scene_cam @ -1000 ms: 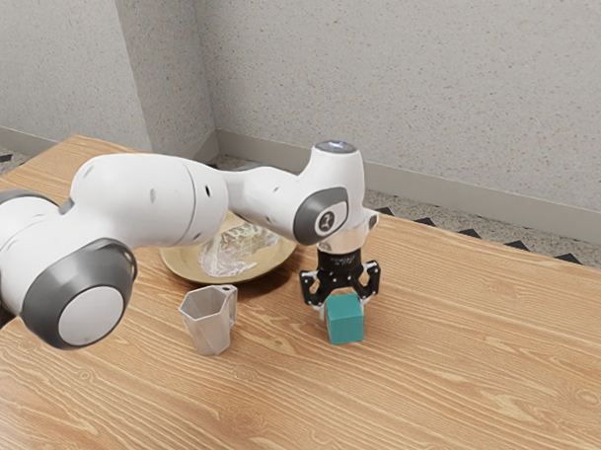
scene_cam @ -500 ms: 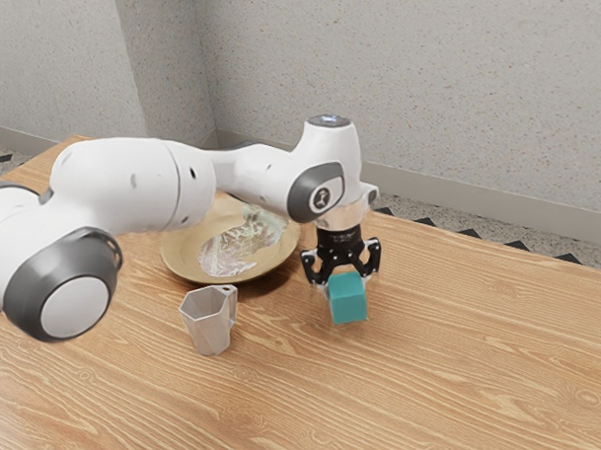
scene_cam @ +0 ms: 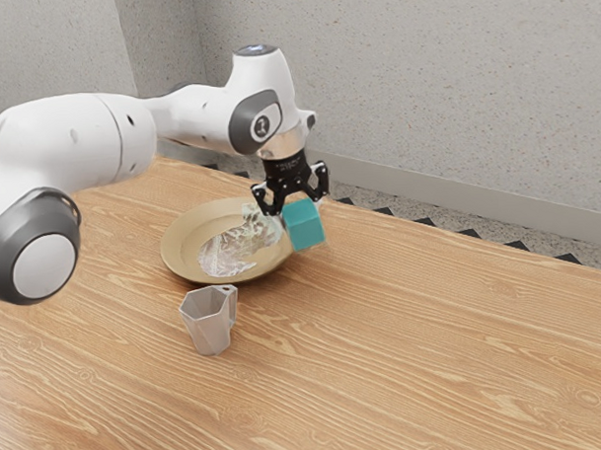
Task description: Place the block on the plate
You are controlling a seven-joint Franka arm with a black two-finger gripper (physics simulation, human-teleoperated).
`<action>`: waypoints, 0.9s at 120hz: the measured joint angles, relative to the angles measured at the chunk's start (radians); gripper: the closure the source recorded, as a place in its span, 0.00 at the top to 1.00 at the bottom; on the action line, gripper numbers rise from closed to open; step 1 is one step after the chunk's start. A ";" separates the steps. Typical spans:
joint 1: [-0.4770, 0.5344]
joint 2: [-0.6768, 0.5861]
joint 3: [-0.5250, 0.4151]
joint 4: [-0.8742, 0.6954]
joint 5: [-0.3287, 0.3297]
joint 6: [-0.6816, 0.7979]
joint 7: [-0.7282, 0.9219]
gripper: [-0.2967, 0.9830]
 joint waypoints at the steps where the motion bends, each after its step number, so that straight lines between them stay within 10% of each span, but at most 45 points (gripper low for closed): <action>1: 0.004 0.000 -0.002 0.002 0.000 0.000 0.000 0.54; 108: 0.231 0.095 -0.016 0.001 0.005 0.146 0.010 0.54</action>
